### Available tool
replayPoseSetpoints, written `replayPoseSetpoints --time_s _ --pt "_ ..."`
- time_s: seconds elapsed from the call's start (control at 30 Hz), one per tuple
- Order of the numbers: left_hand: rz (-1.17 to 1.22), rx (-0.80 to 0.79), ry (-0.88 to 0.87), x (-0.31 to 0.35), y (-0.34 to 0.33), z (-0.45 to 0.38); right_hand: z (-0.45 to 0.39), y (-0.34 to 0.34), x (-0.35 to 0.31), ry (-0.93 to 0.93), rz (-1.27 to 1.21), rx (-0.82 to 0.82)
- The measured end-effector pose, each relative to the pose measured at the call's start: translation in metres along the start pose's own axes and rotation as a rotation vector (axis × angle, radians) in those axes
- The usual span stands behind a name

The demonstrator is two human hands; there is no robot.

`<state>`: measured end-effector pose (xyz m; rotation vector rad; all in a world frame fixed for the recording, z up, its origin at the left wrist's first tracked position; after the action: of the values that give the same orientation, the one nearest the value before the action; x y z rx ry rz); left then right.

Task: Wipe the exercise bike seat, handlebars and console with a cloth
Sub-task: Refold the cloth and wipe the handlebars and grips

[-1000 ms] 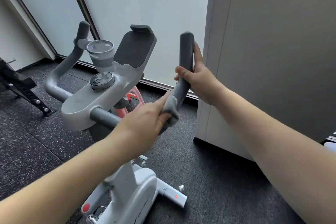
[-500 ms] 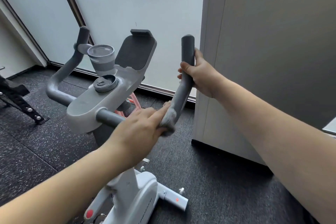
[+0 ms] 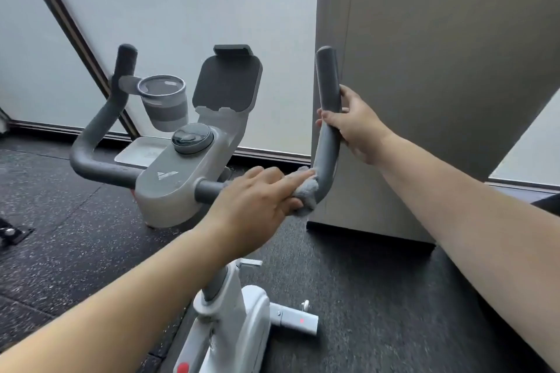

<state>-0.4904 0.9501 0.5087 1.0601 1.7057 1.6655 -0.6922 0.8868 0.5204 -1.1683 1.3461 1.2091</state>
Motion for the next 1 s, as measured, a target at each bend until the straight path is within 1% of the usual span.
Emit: replayPoseSetpoints --time_s 0.07,0.13,0.23,0.27,0.3,0.37,0.43,0.5,0.63,0.7,0.77,0.8,0.87,0.93,1.0 --pt "-0.040 0.027 -0.012 -0.035 0.007 0.022 0.011 -0.001 -0.001 -0.053 0.150 0.042" --pt "-0.039 0.004 -0.012 -0.060 0.013 0.032 0.030 -0.002 -0.003 -0.055 0.356 0.110" --pt "0.069 0.016 0.019 -0.060 0.021 0.019 0.059 -0.015 -0.021 0.131 0.725 0.215" --pt "0.109 0.031 0.036 -0.050 0.021 0.011 0.062 -0.022 -0.026 0.183 0.847 0.201" --pt "0.112 0.038 0.040 -0.036 0.017 0.004 0.063 -0.029 -0.026 0.196 0.946 0.158" --pt "0.033 0.049 -0.004 -0.007 0.007 0.001 0.061 -0.036 -0.020 0.147 1.045 0.055" --pt "-0.032 0.067 -0.050 -0.005 0.005 0.008 0.059 -0.036 -0.014 0.132 1.067 0.016" --pt "-0.054 0.037 -0.084 -0.026 0.008 0.019 0.058 -0.036 -0.011 0.129 1.068 0.004" --pt "-0.058 -0.031 -0.004 -0.066 0.014 0.029 0.056 -0.035 -0.006 0.076 1.041 -0.045" --pt "0.033 -0.034 0.072 -0.061 0.016 0.016 0.054 -0.034 -0.004 0.070 1.024 -0.052" --pt "0.109 -0.086 0.134 -0.032 0.011 -0.003 0.054 -0.033 -0.003 0.074 0.993 -0.059" --pt "0.079 -0.087 0.136 -0.013 0.004 -0.009 0.055 -0.032 -0.002 0.077 0.978 -0.066" --pt "-0.038 0.001 0.099 0.017 -0.003 -0.008 0.057 -0.030 -0.002 0.080 0.968 -0.088" --pt "-0.062 0.044 0.071 0.012 -0.003 0.005 0.058 -0.029 -0.002 0.096 0.975 -0.116" --pt "-0.062 0.025 0.063 -0.015 0.000 0.019 0.059 -0.029 -0.004 0.108 0.964 -0.130"
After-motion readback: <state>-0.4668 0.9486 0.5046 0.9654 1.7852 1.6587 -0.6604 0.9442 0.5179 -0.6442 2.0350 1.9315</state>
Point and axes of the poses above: each hand's wrist, its own z-axis away from the middle knuckle, its own y-axis out of the back of the hand, x = y × z, the point moved 6 cm from there along -z, towards the middle knuckle, and after that the axes turned 14 degrees about -x, right-handed, at the moved point
